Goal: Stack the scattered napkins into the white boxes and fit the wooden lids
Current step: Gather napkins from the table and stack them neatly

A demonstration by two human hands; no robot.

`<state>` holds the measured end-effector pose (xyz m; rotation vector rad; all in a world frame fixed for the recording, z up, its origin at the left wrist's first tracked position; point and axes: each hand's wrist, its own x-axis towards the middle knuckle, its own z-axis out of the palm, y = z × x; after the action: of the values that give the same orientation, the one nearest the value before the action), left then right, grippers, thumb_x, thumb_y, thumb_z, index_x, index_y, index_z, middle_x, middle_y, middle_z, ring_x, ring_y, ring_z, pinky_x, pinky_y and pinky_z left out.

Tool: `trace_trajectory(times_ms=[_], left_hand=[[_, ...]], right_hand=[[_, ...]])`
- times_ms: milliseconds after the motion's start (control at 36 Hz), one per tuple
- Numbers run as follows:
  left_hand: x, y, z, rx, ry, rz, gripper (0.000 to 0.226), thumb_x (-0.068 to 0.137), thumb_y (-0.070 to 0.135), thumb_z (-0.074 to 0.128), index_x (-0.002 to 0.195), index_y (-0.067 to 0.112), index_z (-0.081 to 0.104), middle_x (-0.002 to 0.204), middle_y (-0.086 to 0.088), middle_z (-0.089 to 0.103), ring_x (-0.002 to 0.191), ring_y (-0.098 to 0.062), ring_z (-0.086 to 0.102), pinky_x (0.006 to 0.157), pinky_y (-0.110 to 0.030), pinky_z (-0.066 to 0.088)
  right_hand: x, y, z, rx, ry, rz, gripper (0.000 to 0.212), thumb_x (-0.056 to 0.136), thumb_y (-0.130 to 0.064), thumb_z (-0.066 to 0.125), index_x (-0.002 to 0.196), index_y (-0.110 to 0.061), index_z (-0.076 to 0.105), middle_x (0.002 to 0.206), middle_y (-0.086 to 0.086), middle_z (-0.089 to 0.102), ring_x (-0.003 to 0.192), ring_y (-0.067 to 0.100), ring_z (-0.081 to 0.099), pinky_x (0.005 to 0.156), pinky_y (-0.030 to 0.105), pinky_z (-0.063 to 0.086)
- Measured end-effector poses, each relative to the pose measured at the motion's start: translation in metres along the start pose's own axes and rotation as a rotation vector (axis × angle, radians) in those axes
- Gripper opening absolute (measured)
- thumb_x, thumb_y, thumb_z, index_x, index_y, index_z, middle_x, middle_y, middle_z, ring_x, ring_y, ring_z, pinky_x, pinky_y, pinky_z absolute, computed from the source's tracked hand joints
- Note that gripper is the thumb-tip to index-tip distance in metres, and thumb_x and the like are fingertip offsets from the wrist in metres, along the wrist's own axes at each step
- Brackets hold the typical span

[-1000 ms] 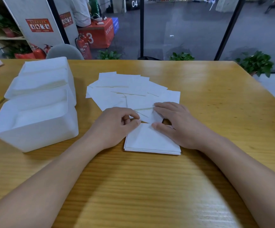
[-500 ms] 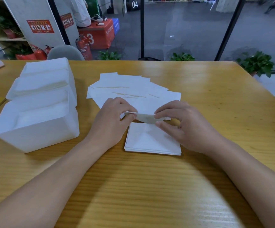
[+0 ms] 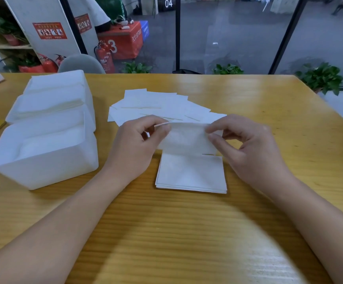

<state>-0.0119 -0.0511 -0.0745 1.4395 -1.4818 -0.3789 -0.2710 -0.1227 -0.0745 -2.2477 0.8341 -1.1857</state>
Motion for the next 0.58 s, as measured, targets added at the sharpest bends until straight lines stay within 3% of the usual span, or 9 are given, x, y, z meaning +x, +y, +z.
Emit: trace_trajectory(times_ms=[83,167,222,333,472,583], left_hand=[[0.0,0.003,0.0,-0.072,-0.038,-0.034,0.013,0.106,0.03,0.07,0.097,0.027,0.079,0.079,-0.005,0.067,0.075,-0.033,0.053,0.066,-0.04,0.042],[-0.001,0.004,-0.002,-0.108,-0.13,-0.126,0.008,0.108,0.03,0.067,0.111,0.029,0.074,0.063,-0.006,0.044,0.059,-0.019,0.036,0.061,-0.031,0.036],[-0.001,0.004,-0.002,-0.1,-0.183,-0.173,0.012,0.109,0.028,0.065,0.119,0.032,0.069,0.06,-0.001,0.04,0.055,-0.016,0.032,0.057,-0.025,0.034],[-0.002,0.006,-0.003,-0.004,-0.27,-0.208,0.022,0.109,0.025,0.063,0.128,0.037,0.061,0.058,0.003,0.041,0.053,-0.014,0.035,0.051,-0.017,0.032],[-0.004,0.005,-0.004,0.072,-0.349,-0.219,0.027,0.108,0.026,0.061,0.131,0.041,0.056,0.056,0.006,0.046,0.051,-0.014,0.04,0.052,-0.02,0.033],[-0.005,0.0,-0.004,0.177,-0.406,-0.212,0.028,0.106,0.033,0.064,0.131,0.042,0.055,0.058,0.008,0.055,0.055,-0.008,0.051,0.067,-0.032,0.051]], right_hand=[[0.001,0.0,-0.001,0.101,0.002,0.127,0.007,0.1,-0.02,0.078,0.094,-0.024,0.078,0.074,-0.01,0.063,0.067,0.013,0.056,0.065,0.027,0.048],[0.003,0.003,-0.004,0.14,-0.018,0.234,0.013,0.1,-0.022,0.078,0.087,-0.021,0.075,0.069,-0.009,0.058,0.06,0.012,0.048,0.057,0.024,0.038],[0.005,0.005,-0.006,0.098,-0.068,0.296,0.015,0.098,-0.023,0.079,0.085,-0.021,0.074,0.067,-0.009,0.057,0.058,0.011,0.047,0.055,0.023,0.037],[0.003,0.009,-0.008,0.023,-0.252,0.382,0.017,0.097,-0.026,0.08,0.082,-0.022,0.073,0.061,-0.001,0.057,0.051,0.013,0.054,0.051,0.023,0.038],[0.002,0.01,-0.008,-0.024,-0.348,0.419,0.013,0.096,-0.031,0.08,0.085,-0.025,0.075,0.061,-0.007,0.05,0.053,0.011,0.042,0.049,0.024,0.033],[0.001,0.009,-0.008,-0.109,-0.408,0.369,0.015,0.094,-0.033,0.081,0.083,-0.028,0.073,0.061,-0.011,0.051,0.053,0.008,0.042,0.052,0.025,0.034]])
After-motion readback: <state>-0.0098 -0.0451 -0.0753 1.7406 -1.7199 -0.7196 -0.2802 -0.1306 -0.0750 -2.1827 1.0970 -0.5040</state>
